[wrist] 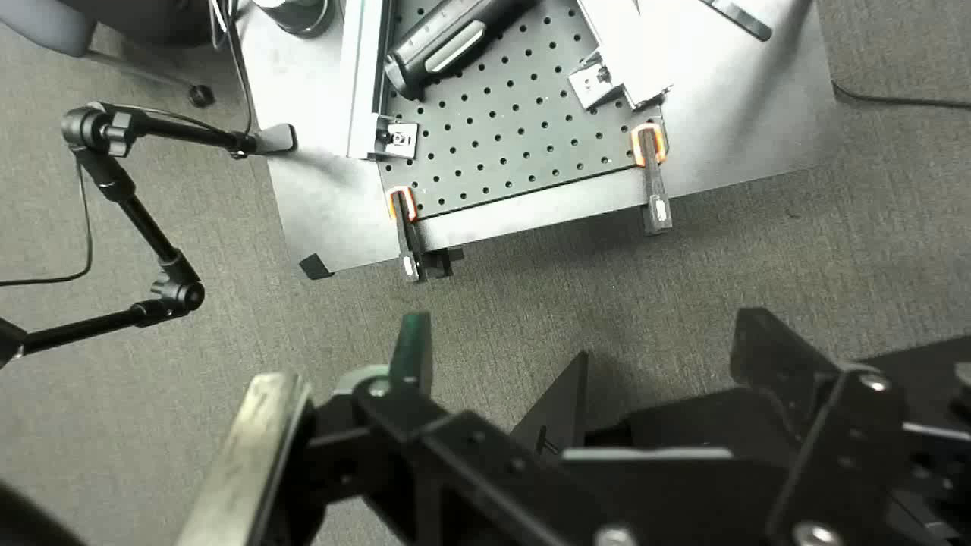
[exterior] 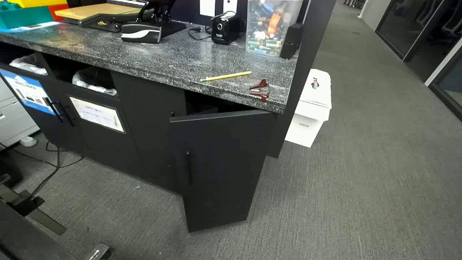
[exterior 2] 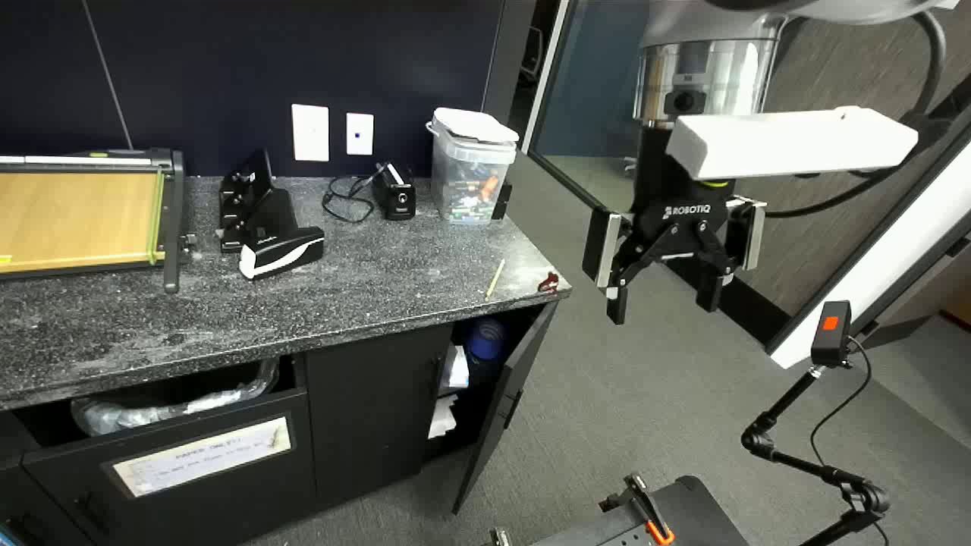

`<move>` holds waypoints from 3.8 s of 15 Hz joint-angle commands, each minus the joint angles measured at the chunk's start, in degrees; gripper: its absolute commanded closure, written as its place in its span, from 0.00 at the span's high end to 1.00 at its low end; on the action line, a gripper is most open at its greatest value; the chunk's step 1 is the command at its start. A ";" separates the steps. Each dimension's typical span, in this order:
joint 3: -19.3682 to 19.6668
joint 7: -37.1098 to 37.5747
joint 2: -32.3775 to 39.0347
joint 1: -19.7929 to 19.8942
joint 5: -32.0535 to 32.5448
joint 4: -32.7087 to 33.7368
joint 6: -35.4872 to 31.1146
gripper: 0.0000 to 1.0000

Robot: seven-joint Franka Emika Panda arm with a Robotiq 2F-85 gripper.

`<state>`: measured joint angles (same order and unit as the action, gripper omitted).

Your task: Open the left side cupboard

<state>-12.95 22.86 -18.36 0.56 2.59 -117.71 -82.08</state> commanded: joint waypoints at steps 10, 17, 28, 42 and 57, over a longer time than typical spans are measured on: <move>3.37 2.27 20.71 -1.25 8.11 -0.25 -27.49 1.00; 9.35 2.88 43.86 -5.43 11.79 6.57 -50.29 1.00; 19.03 0.42 75.62 -14.88 10.68 28.05 -72.32 1.00; 35.86 1.42 98.23 -28.33 7.77 42.19 -91.07 1.00; 37.88 1.44 103.47 -29.01 2.82 50.29 -90.55 0.49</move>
<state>24.24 24.07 85.13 -27.81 6.13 -67.76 -172.08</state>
